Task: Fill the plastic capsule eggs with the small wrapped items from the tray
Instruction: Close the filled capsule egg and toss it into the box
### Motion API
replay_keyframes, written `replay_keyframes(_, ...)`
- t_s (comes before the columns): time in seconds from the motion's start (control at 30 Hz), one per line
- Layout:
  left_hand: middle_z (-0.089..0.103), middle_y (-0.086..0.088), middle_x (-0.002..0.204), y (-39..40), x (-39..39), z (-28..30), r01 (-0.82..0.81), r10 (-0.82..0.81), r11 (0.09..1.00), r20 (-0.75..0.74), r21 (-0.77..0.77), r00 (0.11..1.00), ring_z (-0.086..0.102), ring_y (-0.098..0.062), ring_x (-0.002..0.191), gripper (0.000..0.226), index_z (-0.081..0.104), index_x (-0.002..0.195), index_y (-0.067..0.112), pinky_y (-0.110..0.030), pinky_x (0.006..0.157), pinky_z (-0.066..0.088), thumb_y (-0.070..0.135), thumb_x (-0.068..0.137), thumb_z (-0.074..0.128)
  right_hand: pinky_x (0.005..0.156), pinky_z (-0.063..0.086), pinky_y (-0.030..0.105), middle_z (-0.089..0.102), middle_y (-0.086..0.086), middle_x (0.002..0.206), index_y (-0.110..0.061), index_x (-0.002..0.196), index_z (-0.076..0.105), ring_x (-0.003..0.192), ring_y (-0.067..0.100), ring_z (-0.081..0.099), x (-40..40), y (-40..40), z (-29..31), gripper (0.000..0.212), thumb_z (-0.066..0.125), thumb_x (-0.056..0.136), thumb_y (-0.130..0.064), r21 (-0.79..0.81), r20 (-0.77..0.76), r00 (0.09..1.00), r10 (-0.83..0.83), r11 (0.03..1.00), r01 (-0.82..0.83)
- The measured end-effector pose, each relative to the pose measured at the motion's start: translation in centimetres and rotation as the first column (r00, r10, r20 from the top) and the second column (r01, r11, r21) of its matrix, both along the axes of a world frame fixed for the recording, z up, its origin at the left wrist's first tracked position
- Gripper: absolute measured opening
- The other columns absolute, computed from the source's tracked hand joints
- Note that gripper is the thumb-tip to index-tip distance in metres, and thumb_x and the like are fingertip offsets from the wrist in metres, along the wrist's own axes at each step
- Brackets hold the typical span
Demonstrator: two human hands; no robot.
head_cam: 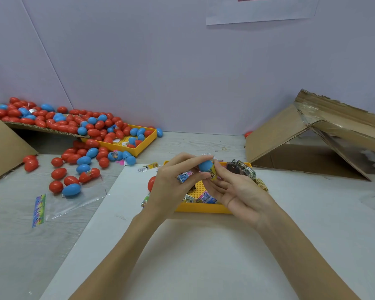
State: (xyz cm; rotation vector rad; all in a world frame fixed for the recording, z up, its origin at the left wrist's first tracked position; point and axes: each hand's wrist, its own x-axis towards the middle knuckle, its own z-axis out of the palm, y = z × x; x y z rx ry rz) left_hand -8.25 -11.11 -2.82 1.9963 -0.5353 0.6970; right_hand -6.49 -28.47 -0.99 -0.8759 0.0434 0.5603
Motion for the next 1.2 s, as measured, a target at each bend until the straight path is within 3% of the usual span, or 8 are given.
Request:
replay_keyframes(0.2,0.066,0.008,0.134,-0.7,-0.2,-0.1,0.08,-0.098,0.983,-0.102,-0.163,0.99,0.059,-0.015,0.129,0.043,0.065,0.134,0.017,-0.03,0.104,0.052,0.023,0.092,0.067,0.073,0.062,0.027,0.076,0.019,0.097,-0.002,0.078,0.082,0.086,0.021,0.077,-0.3,0.2,0.5,0.02,0.073,0.087,-0.018,0.058,-0.051,0.999,0.009,0.998,-0.006)
replay_keyframes(0.3,0.07,0.009,0.128,-0.9,-0.4,0.0,0.071,-0.102,0.967,-0.115,-0.244,0.988,0.065,-0.015,0.122,0.043,0.065,0.134,0.018,-0.031,0.101,0.054,0.025,0.091,0.068,0.072,0.063,0.029,0.075,0.021,0.097,-0.001,0.079,0.082,0.087,0.024,0.077,-0.6,0.3,0.8,0.024,0.076,0.085,-0.023,0.083,-0.073,0.996,0.048,0.996,-0.042)
replay_keyframes(0.4,0.072,0.004,0.125,-0.9,-0.5,0.0,0.037,-0.067,0.962,-0.105,-0.271,0.992,0.067,-0.014,0.117,0.048,0.063,0.136,0.013,-0.028,0.099,0.054,0.023,0.089,0.069,0.075,0.063,0.032,0.075,0.022,0.101,0.002,0.099,0.079,0.093,0.026,0.077,-0.8,0.3,0.9,0.031,0.078,0.085,-0.025,0.078,-0.083,0.991,0.104,0.992,-0.098)
replay_keyframes(0.6,0.073,0.006,0.122,-0.8,-0.4,-0.1,0.014,-0.037,0.968,-0.087,-0.249,0.996,0.068,-0.014,0.115,0.042,0.07,0.127,0.012,-0.027,0.098,0.054,0.024,0.088,0.071,0.074,0.062,0.029,0.076,0.016,0.093,-0.003,0.09,0.082,0.089,0.022,0.077,-0.6,0.0,0.8,0.024,0.081,0.08,-0.024,0.049,-0.099,0.986,0.135,0.99,-0.131)
replay_keyframes(0.83,0.074,0.008,0.119,-0.8,-0.5,-0.3,0.004,-0.014,0.976,-0.045,-0.218,0.999,0.069,-0.006,0.111,0.041,0.067,0.128,0.017,-0.019,0.095,0.053,0.023,0.088,0.07,0.064,0.057,0.02,0.071,0.012,0.087,-0.001,0.096,0.08,0.078,0.017,0.07,-0.6,0.1,1.0,0.031,0.081,0.079,-0.027,0.065,-0.142,0.977,0.161,0.986,-0.153)
replay_keyframes(1.0,0.072,0.015,0.114,-0.9,-0.5,-0.7,-0.024,0.027,0.983,0.013,-0.182,1.0,0.071,-0.006,0.106,0.038,0.064,0.128,0.018,-0.023,0.09,0.058,0.023,0.091,0.065,0.058,0.053,0.019,0.068,0.012,0.085,-0.001,0.102,0.078,0.069,0.015,0.062,-0.5,0.4,0.7,0.036,0.084,0.077,-0.026,0.119,-0.163,0.974,0.156,0.983,-0.138)
replay_keyframes(1.1,0.074,0.01,0.117,-1.2,-0.4,-0.8,-0.023,0.024,0.973,0.003,-0.23,1.0,0.07,-0.006,0.109,0.034,0.067,0.126,0.019,-0.021,0.091,0.056,0.024,0.092,0.065,0.06,0.055,0.019,0.071,0.012,0.083,0.0,0.093,0.08,0.071,0.017,0.067,-0.5,0.4,0.7,0.033,0.08,0.082,-0.031,0.095,-0.124,0.981,0.151,0.986,-0.14)
replay_keyframes(1.2,0.076,0.006,0.114,-1.3,-0.3,-0.6,-0.037,0.019,0.952,-0.064,-0.304,0.998,0.071,-0.01,0.108,0.029,0.074,0.119,0.016,-0.022,0.09,0.056,0.023,0.092,0.066,0.061,0.058,0.021,0.073,0.016,0.091,0.004,0.098,0.078,0.076,0.021,0.071,-0.4,0.2,0.6,0.036,0.071,0.092,-0.031,0.106,-0.116,0.982,0.147,0.985,-0.135)
